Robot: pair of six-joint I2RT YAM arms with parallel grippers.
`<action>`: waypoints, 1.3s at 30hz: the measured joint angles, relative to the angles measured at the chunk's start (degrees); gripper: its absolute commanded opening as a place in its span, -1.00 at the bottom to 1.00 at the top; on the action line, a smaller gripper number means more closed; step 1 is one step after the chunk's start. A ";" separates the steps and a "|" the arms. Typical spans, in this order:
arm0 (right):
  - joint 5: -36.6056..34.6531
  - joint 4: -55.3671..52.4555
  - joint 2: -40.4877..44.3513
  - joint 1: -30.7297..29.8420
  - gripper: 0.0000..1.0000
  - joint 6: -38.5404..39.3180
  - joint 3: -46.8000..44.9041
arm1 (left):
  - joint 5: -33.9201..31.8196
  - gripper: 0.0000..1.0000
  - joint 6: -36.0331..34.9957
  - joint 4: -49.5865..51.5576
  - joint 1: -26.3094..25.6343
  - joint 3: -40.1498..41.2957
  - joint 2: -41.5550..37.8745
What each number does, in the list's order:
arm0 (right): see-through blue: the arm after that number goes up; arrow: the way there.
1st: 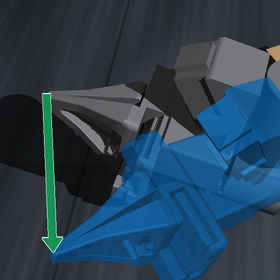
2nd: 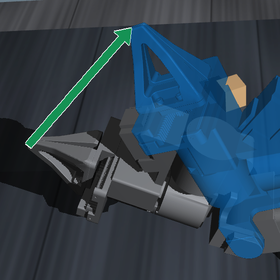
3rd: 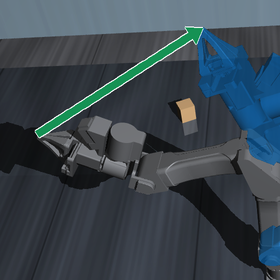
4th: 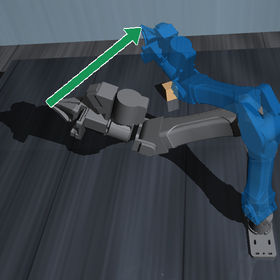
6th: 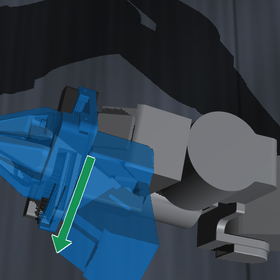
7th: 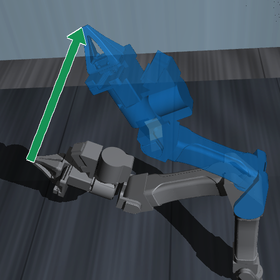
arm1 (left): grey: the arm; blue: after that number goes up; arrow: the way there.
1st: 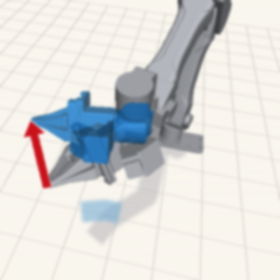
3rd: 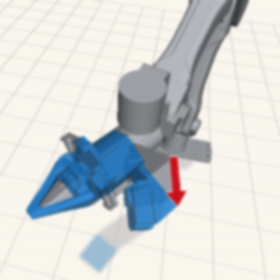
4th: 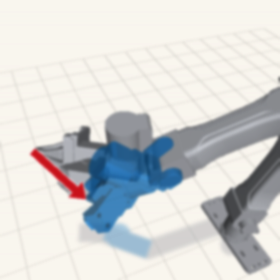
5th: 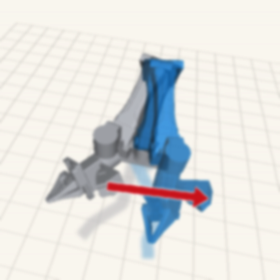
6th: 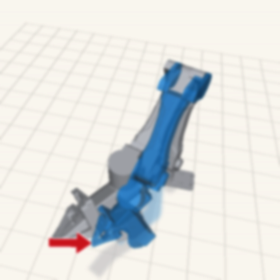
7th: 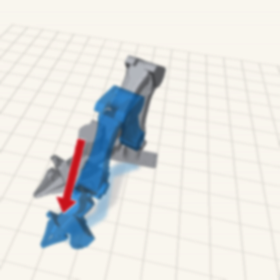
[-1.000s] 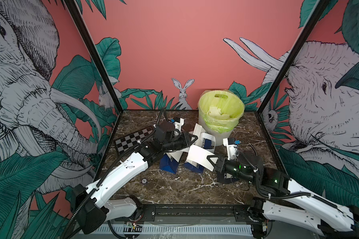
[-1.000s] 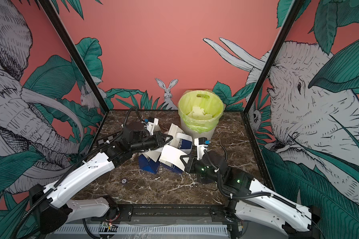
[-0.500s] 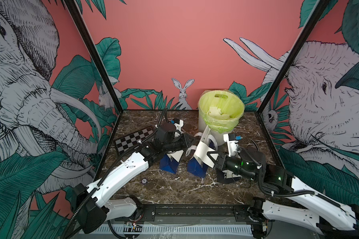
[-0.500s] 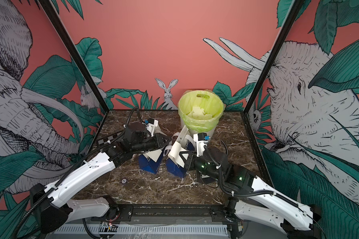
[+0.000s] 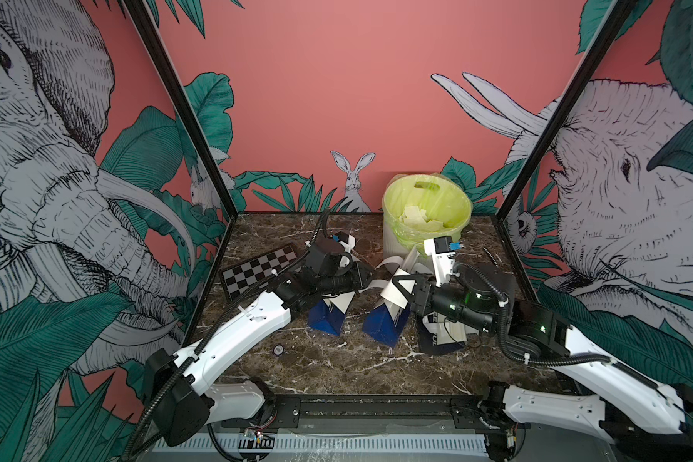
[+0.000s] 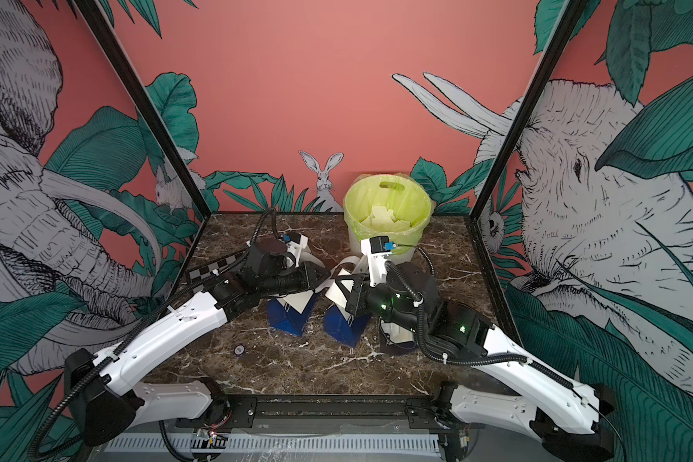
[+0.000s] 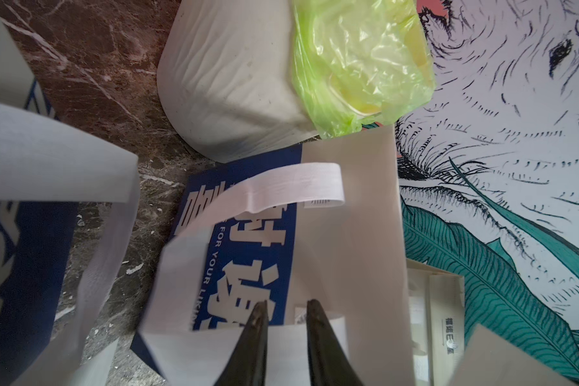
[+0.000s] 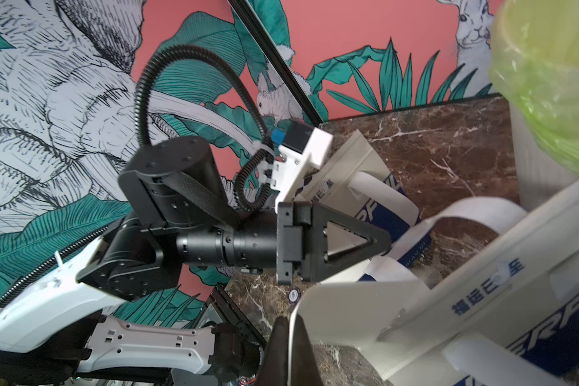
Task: Shred takeout receipts and throw away
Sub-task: Tear off the takeout receipt from the takeout bag, then shred the takeout receipt.
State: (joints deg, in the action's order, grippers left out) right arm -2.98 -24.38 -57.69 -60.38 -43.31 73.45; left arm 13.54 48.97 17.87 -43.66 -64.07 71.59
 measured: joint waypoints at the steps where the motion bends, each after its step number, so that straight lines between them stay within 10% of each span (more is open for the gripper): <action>1: 0.28 0.17 -0.74 0.00 -1.00 0.70 1.31 | -0.11 -0.52 -0.13 0.00 0.00 -0.02 0.00; 14: -1.55 0.70 -1.46 0.00 -1.00 10.80 5.73 | -1.62 -0.36 -6.54 3.96 0.00 -4.55 0.00; 30: -14.14 6.67 7.08 1.66 -1.00 56.85 -0.33 | -7.30 0.04 -62.14 13.18 0.00 -23.45 -2.56; 39: -0.83 7.76 0.63 18.49 -1.00 67.04 2.25 | -2.29 0.13 -77.24 7.26 0.26 -29.81 3.56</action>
State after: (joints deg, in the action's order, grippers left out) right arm -3.81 -16.62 -57.06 -41.89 23.73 75.70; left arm 11.25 -28.27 25.12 -43.40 -93.89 75.16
